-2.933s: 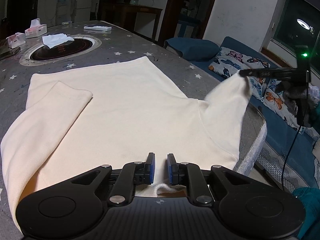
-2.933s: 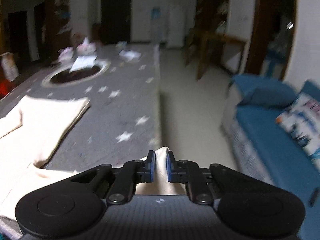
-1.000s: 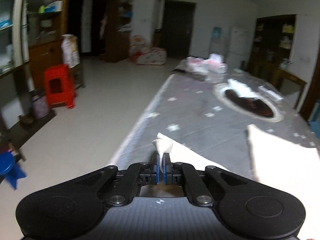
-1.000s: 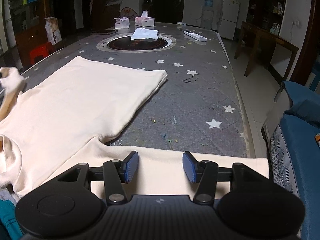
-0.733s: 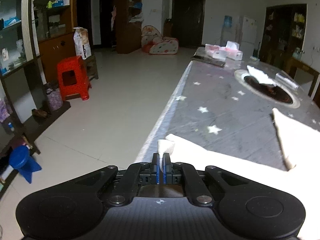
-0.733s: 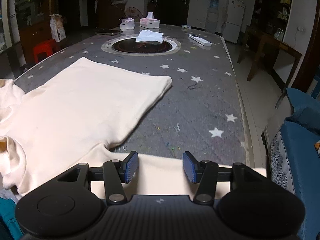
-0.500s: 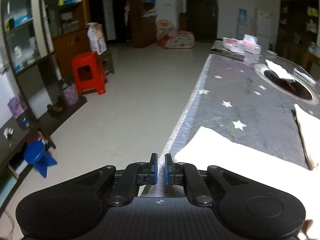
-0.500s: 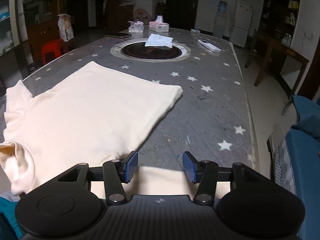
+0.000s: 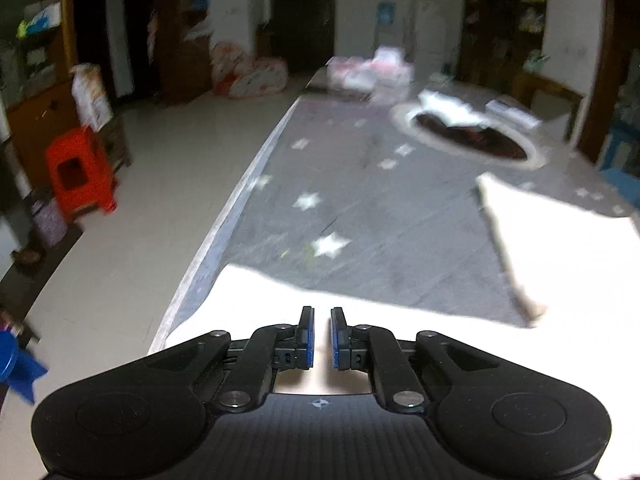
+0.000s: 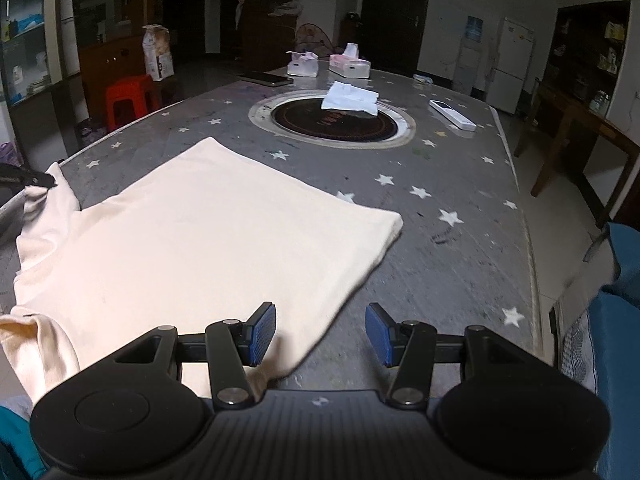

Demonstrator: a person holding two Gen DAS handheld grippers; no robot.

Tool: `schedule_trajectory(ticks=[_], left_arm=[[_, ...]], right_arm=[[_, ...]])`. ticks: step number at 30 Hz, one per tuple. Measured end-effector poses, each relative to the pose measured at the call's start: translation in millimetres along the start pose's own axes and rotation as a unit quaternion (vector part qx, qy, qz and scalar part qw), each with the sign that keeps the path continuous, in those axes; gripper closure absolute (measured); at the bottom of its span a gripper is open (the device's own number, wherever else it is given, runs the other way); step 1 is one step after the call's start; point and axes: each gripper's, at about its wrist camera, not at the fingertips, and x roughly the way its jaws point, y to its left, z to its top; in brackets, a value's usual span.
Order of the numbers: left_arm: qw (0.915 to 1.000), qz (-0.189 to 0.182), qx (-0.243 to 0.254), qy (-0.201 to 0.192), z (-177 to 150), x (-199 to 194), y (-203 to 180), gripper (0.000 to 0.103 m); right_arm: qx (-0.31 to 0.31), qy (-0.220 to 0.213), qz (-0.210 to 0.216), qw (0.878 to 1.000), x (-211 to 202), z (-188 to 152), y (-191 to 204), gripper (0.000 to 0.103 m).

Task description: Fold clothes

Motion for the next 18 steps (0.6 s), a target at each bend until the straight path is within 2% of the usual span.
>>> schedule_trajectory(ticks=[4, 6, 8, 12, 16, 18], left_arm=[[0.9993, 0.031, -0.016, 0.009, 12, 6, 11, 0.092], [0.9994, 0.023, -0.026, 0.009, 22, 4, 8, 0.093], [0.9998, -0.011, -0.018, -0.004, 32, 0, -5, 0.093], [0.9971, -0.070, 0.028, -0.013, 50, 6, -54, 0.083], [0.9900, -0.115, 0.081, -0.009, 66, 24, -106, 0.075], [0.9870, -0.122, 0.105, -0.006, 72, 35, -128, 0.072]], right_arm=[[-0.001, 0.000, 0.003, 1.000, 7, 7, -4, 0.053], [0.005, 0.000, 0.003, 1.000, 11, 12, -8, 0.053], [0.012, 0.000, 0.004, 1.000, 16, 18, -13, 0.054], [0.039, 0.010, 0.003, 0.999, 35, 29, -28, 0.057], [0.074, 0.028, 0.008, 0.997, 57, 35, -44, 0.065], [0.088, 0.032, 0.010, 0.996, 66, 39, -51, 0.067]])
